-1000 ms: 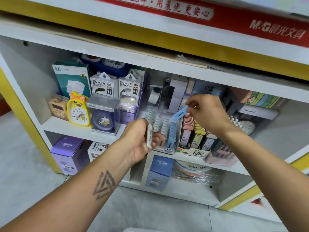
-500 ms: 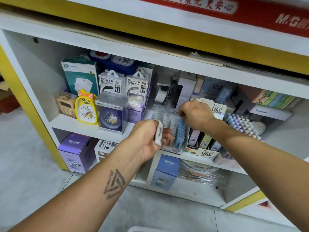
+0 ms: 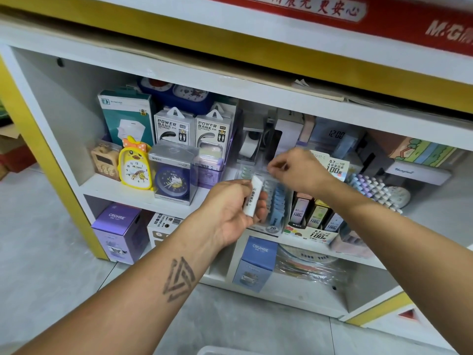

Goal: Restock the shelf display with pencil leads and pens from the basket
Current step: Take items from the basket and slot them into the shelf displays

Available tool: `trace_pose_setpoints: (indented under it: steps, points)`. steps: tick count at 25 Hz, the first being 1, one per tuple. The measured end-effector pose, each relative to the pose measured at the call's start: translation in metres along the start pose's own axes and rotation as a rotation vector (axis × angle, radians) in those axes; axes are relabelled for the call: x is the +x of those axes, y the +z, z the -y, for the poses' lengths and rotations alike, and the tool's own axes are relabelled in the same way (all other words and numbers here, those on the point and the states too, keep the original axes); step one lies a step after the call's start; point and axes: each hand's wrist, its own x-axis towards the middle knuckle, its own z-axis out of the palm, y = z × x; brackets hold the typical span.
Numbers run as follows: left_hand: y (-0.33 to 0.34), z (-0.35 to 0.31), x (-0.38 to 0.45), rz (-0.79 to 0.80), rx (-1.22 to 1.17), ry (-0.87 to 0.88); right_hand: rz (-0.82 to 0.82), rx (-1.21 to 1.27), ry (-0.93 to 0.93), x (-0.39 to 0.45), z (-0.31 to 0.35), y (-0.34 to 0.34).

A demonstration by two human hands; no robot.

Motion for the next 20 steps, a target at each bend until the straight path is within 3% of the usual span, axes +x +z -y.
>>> trace_pose_setpoints:
  steps: [2,5,8,11,14,17,20]
  points:
    - [0.001,0.0,0.0,0.001,0.0,0.021,0.069,0.508,0.057,-0.013,0.017,-0.011]
    - [0.003,0.0,-0.002,0.013,-0.001,0.053,0.158,0.533,-0.008,-0.026,0.03,-0.016]
    - [0.006,0.005,0.003,-0.029,0.183,0.124,0.08,0.523,0.011,-0.023,0.027,-0.03]
    - [0.002,0.012,0.012,-0.107,0.919,0.391,-0.204,0.024,-0.079,-0.009,0.012,-0.039]
    - [-0.001,0.027,0.016,0.031,1.465,0.613,-0.219,-0.366,-0.168,0.002,0.001,-0.02]
    - [-0.005,0.04,0.022,0.127,1.71,0.619,-0.114,-0.471,-0.132,0.015,-0.004,0.005]
    - [-0.006,0.043,0.026,0.117,1.779,0.611,-0.067,-0.464,-0.067,0.024,-0.009,0.02]
